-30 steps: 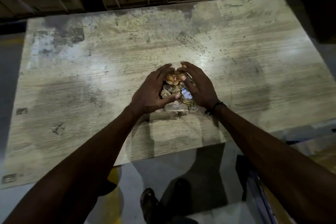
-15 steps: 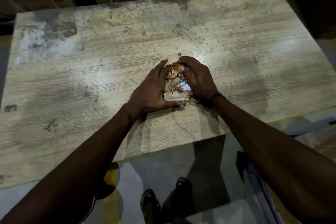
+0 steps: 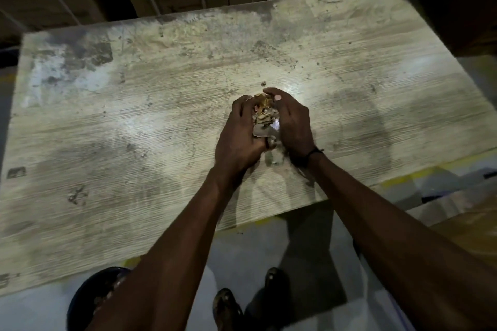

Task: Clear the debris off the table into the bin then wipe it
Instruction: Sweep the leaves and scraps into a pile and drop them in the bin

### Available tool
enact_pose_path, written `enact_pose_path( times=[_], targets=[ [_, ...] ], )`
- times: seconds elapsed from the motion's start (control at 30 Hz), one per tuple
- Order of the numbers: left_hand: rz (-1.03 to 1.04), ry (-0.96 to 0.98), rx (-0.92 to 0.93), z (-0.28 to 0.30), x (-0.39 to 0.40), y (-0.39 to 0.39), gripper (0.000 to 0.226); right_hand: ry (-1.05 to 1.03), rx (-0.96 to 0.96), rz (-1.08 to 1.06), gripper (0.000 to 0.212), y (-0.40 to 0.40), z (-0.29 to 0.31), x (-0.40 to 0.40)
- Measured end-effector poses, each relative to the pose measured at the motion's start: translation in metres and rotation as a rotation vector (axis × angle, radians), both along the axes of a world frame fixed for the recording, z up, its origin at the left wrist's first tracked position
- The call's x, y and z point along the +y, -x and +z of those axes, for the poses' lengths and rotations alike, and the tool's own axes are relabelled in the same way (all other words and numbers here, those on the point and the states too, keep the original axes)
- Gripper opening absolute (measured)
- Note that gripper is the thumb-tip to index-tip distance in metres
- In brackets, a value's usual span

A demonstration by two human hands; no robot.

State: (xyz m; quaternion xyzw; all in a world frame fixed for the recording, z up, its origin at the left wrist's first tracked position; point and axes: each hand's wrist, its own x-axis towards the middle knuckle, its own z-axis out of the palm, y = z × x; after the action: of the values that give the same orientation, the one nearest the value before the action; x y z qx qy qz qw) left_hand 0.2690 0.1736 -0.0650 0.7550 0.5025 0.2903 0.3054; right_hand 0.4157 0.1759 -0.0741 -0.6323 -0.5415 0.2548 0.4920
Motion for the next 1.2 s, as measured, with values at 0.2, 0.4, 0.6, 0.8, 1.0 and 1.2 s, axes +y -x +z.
enact_pose_path(
  times=[0.2,0.4,0.6,0.8,1.0,1.2],
  targets=[
    [-0.027,-0.035,-0.006,-0.006,0.003,0.005,0.071,-0.102,-0.096,-0.043,0.026,0.019,-0.005,-0.009],
    [-0.126,0.031,-0.026,-0.004,0.005,0.014,0.091,-0.084,-0.173,-0.061,0.029,0.02,-0.005,-0.009],
    [0.051,0.021,-0.073,-0.004,0.0,0.0,0.067,-0.038,-0.119,-0.092,0.033,0.023,-0.002,-0.008],
    [0.207,-0.177,-0.178,-0.005,-0.005,-0.029,0.042,-0.059,-0.066,-0.171,0.037,0.033,0.004,-0.01],
    [0.248,-0.031,-0.406,-0.001,-0.005,-0.03,0.04,-0.068,0.101,-0.119,0.04,0.042,0.003,-0.008],
    [0.33,0.132,-0.6,-0.005,0.002,-0.031,0.041,-0.052,0.189,-0.15,0.041,0.05,-0.002,-0.002]
  ],
)
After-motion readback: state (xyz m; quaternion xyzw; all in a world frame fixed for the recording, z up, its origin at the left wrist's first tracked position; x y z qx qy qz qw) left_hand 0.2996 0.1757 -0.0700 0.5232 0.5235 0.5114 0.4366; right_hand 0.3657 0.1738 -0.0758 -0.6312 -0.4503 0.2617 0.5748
